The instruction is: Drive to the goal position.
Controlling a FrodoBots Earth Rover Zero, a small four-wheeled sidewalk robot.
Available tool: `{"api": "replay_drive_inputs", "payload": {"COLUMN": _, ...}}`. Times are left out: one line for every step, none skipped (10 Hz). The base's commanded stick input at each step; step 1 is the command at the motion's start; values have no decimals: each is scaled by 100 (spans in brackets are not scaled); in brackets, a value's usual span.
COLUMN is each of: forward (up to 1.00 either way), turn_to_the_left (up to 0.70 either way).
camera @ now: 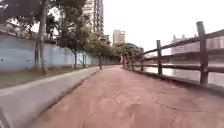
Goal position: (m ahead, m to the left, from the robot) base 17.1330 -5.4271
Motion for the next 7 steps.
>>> {"api": "replay_drive_inputs", "payload": {"forward": 100, "turn_to_the_left": 0}}
{"api": "replay_drive_inputs", "payload": {"forward": 100, "turn_to_the_left": 0}}
{"api": "replay_drive_inputs", "payload": {"forward": 100, "turn_to_the_left": 0}}
{"api": "replay_drive_inputs", "payload": {"forward": 100, "turn_to_the_left": 0}}
{"api": "replay_drive_inputs", "payload": {"forward": 100, "turn_to_the_left": 0}}
{"api": "replay_drive_inputs", "payload": {"forward": 100, "turn_to_the_left": 0}}
{"api": "replay_drive_inputs", "payload": {"forward": 100, "turn_to_the_left": 0}}
